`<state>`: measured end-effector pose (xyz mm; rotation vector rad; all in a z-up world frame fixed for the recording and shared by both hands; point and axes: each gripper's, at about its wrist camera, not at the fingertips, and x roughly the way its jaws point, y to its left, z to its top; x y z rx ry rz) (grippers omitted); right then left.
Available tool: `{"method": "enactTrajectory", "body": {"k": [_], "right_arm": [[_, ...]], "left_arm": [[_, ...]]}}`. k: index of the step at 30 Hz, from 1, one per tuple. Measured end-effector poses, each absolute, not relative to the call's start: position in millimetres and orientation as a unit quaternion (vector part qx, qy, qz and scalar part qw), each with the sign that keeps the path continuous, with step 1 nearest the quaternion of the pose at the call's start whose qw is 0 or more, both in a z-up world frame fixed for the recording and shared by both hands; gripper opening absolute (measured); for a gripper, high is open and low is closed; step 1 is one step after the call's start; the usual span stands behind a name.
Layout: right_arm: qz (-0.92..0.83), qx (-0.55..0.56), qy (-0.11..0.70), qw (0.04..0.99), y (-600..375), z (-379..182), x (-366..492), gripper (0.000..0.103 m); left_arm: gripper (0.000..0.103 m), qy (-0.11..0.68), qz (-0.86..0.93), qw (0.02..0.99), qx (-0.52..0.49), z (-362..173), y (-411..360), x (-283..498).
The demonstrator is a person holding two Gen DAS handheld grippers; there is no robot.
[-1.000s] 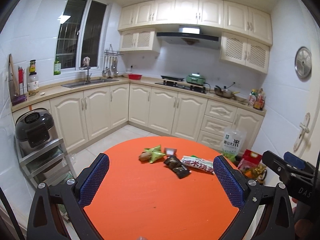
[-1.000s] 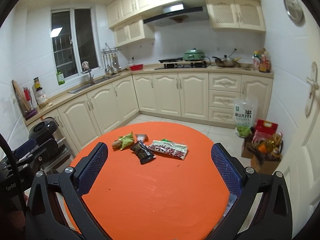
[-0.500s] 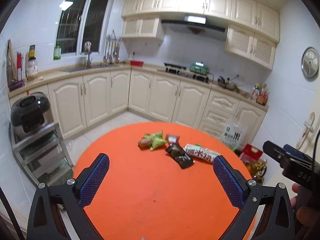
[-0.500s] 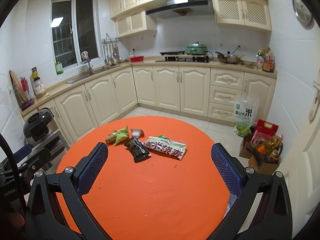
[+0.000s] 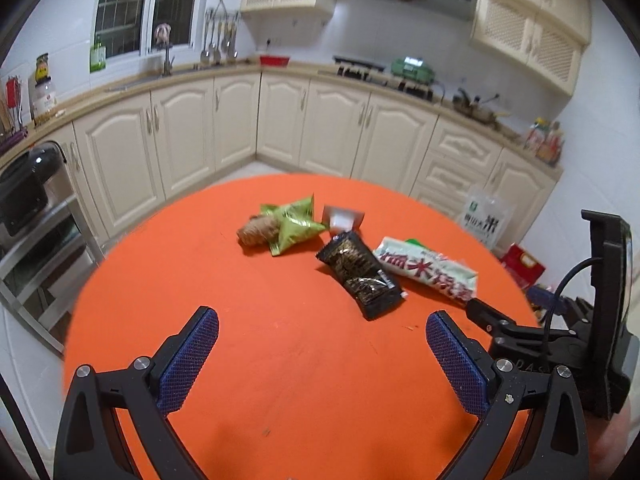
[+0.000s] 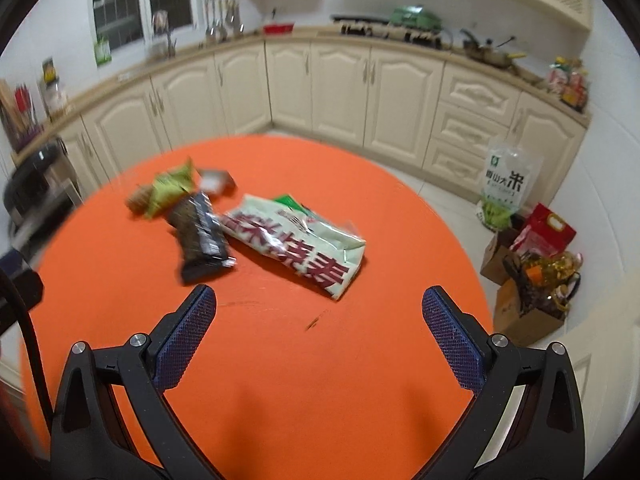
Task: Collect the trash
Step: 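Lower the right gripper onto the white red-printed bag and close it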
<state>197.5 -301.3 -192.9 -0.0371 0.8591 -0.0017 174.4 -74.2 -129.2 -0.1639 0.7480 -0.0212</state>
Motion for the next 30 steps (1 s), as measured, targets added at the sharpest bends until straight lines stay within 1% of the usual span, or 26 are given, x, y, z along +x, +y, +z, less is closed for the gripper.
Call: {"method": "enactTrajectory", "body": {"k": [8, 12, 15, 17, 19, 20, 22, 23, 24, 25, 27, 28, 29, 30], "right_arm": [[0.061, -0.075, 0.446, 0.89, -304, -233, 255, 0.103], [0.106, -0.065, 0.462, 0.878, -301, -242, 272, 0.101], [0.114, -0.072, 0.463, 0.876, -297, -244, 276, 0.102], [0.118, -0.074, 0.461, 0.876, -295, -244, 276, 0.1], [0.117, -0.072, 0.459, 0.878, -296, -242, 277, 0.09], [0.114, -0.073, 0.458, 0.878, -296, -241, 275, 0.088], [0.113, -0.071, 0.454, 0.881, -298, -237, 273, 0.066], [0.111, -0.071, 0.455, 0.881, -298, -234, 275, 0.063], [0.11, -0.067, 0.455, 0.881, -301, -232, 276, 0.059], [0.109, -0.065, 0.455, 0.881, -302, -232, 275, 0.056], [0.108, -0.068, 0.455, 0.881, -302, -231, 272, 0.055], [0.109, -0.071, 0.454, 0.881, -302, -231, 271, 0.055], [0.11, -0.073, 0.454, 0.881, -301, -230, 271, 0.055], [0.111, -0.08, 0.453, 0.881, -300, -230, 269, 0.057]], "left_arm": [[0.101, 0.412, 0.007, 0.909, -0.065, -141, -103, 296], [0.101, 0.422, 0.014, 0.904, -0.062, -151, -110, 329], [0.101, 0.424, 0.014, 0.903, -0.061, -155, -116, 345], [0.1, 0.424, 0.01, 0.904, -0.057, -155, -121, 356], [0.1, 0.422, 0.007, 0.905, -0.057, -158, -124, 361], [0.1, 0.424, 0.004, 0.904, -0.058, -157, -126, 373], [0.1, 0.426, 0.006, 0.903, -0.059, -165, -124, 370], [0.1, 0.429, 0.005, 0.901, -0.059, -166, -126, 382], [0.1, 0.431, 0.004, 0.9, -0.061, -171, -125, 379], [0.1, 0.435, 0.004, 0.898, -0.064, -174, -126, 385], [0.097, 0.449, 0.003, 0.891, -0.073, -182, -128, 401], [0.095, 0.457, 0.003, 0.886, -0.076, -186, -129, 410], [0.096, 0.46, 0.006, 0.885, -0.073, -189, -131, 415], [0.092, 0.453, 0.01, 0.889, -0.068, -186, -132, 419]]}}
